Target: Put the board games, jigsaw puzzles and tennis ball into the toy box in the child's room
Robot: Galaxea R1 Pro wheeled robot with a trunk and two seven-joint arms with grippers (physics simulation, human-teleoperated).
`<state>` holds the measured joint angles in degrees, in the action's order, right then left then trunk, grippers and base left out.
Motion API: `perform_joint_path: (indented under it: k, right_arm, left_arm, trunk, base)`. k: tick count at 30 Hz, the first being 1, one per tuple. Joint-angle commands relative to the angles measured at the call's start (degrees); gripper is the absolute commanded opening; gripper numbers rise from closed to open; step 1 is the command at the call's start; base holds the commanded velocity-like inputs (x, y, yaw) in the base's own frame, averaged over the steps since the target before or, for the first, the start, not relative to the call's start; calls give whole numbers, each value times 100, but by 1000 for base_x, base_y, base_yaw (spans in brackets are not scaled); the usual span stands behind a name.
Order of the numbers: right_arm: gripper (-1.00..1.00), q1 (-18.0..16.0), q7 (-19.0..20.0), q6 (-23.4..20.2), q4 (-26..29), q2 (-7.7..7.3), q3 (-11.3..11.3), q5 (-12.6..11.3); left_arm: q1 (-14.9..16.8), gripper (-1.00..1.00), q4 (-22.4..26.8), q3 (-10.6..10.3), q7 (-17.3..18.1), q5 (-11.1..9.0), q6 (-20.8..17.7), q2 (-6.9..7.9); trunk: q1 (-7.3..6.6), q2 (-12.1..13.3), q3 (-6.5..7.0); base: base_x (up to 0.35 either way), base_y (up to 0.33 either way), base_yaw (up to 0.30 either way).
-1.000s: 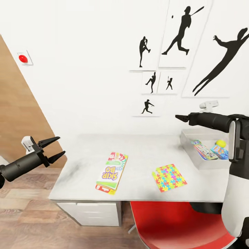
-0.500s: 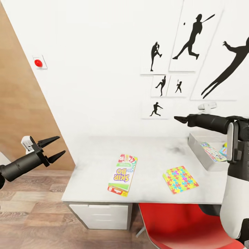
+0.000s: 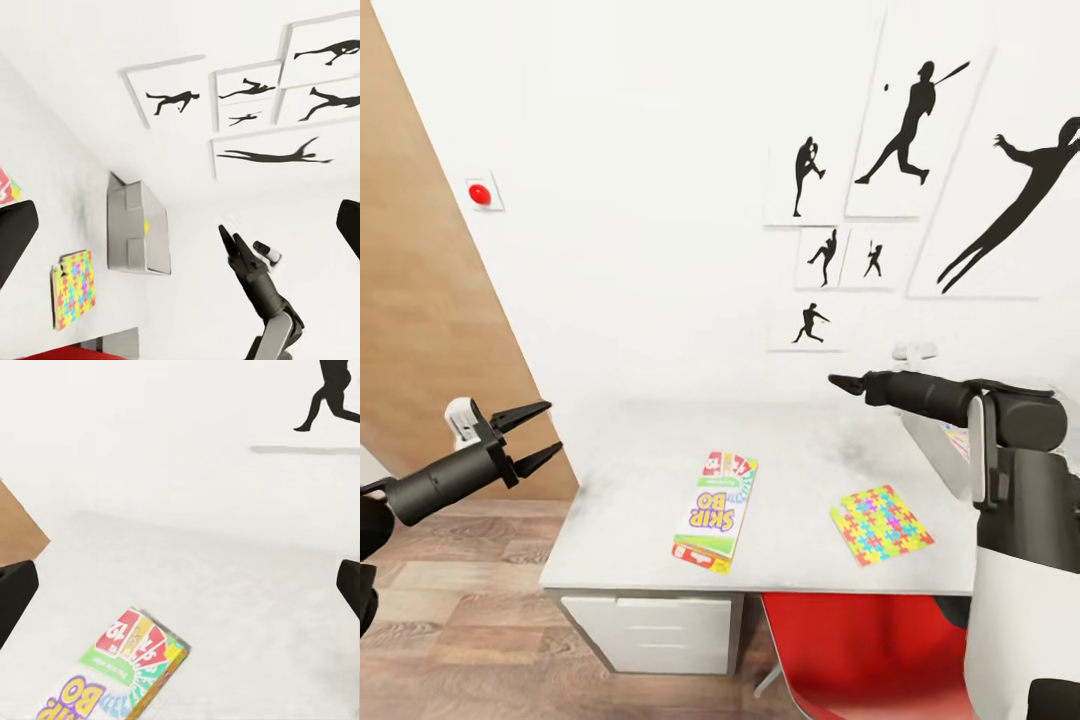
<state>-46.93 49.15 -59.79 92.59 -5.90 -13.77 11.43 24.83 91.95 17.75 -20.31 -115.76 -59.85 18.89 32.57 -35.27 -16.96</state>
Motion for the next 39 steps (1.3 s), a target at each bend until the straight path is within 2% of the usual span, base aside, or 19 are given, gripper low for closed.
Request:
perform_joint_path:
  k: [1, 4, 8, 11, 12, 15, 17, 21, 23, 28, 30, 33, 34, 35, 39]
  right_arm:
    - [100, 104, 60, -21, 3, 27, -5, 53]
    - [100, 330, 44, -21, 2, 72, -21, 53]
    - [100, 531, -87, 39, -1, 96, -356, 48]
    - [100, 697, -117, 230, -1, 114, -434, 46]
    - [100, 846, -126, 306, -2, 121, -463, 45]
    - [100, 998, -133, 383, -3, 128, -475, 45]
    - [100, 1077, -137, 445, -3, 131, -495, 44]
    - [100, 1138, -117, 537, -3, 136, -509, 5]
    - [100, 1194, -99, 612, -4, 139, -503, -16]
    - [100, 1269, -88, 673, -4, 158, -467, -35]
    - [100, 1287, -90, 670, -4, 201, -437, -35]
    - [100, 1305, -121, 648, -4, 371, -395, -19]
    - [100, 1313, -146, 602, -4, 592, -373, 29]
    - [100, 1313, -287, 497, -6, 663, -254, 43]
    - [100, 1317, -352, 481, -4, 673, -116, 37]
  left_arm:
    - [7, 100, 0, -1, -60, 9, -15, -8]
    - [10, 100, -13, -14, -56, 157, -15, -21]
    - [12, 100, -29, -38, -60, 288, -15, -31]
    - [7, 100, -47, -44, -60, 446, -15, -34]
    - [-15, 100, -59, -51, -62, 669, -15, -43]
    - [-107, 100, -63, -95, -52, 1061, -15, -107]
    - [-289, 100, -29, -142, -31, 1307, -15, -194]
    - [-510, 100, -9, -140, 60, 1467, -15, -231]
    - [-759, 100, -1, -42, 181, 1523, -15, -226]
    - [-1061, 100, 3, 157, 600, 1644, -15, -239]
    - [-1100, 100, 5, 188, 674, 1657, -15, -239]
    - [-1158, 100, 6, 250, 800, 1670, -15, -228]
    - [-1241, 100, 2, 337, 883, 1683, -15, -221]
    - [-1614, 100, -28, 387, 905, 1915, -15, -176]
    - [-1816, 100, -41, 401, 913, 2051, -15, -140]
  trunk:
    - [2, -8, 2]
    - [2, -8, 30]
    - [2, -8, 67]
    - [2, -8, 95]
    - [2, -8, 105]
    - [2, -8, 133]
    - [2, -8, 147]
    - [2, -8, 162]
    - [2, -8, 165]
    - [2, -8, 168]
    - [2, -8, 170]
    - [2, -8, 186]
    - [2, -8, 194]
    - [2, -8, 203]
    - [2, -8, 240]
  base:
    - [0, 0, 0]
    - [0, 0, 0]
    - [0, 0, 0]
    - [0, 0, 0]
    - [0, 0, 0]
    - [0, 0, 0]
    - [0, 0, 0]
    - [0, 0, 0]
    - [0, 0, 0]
    - [0, 0, 0]
    - [0, 0, 0]
    - [0, 0, 0]
    - [0, 0, -41]
    - [0, 0, -55]
    - [0, 0, -32]
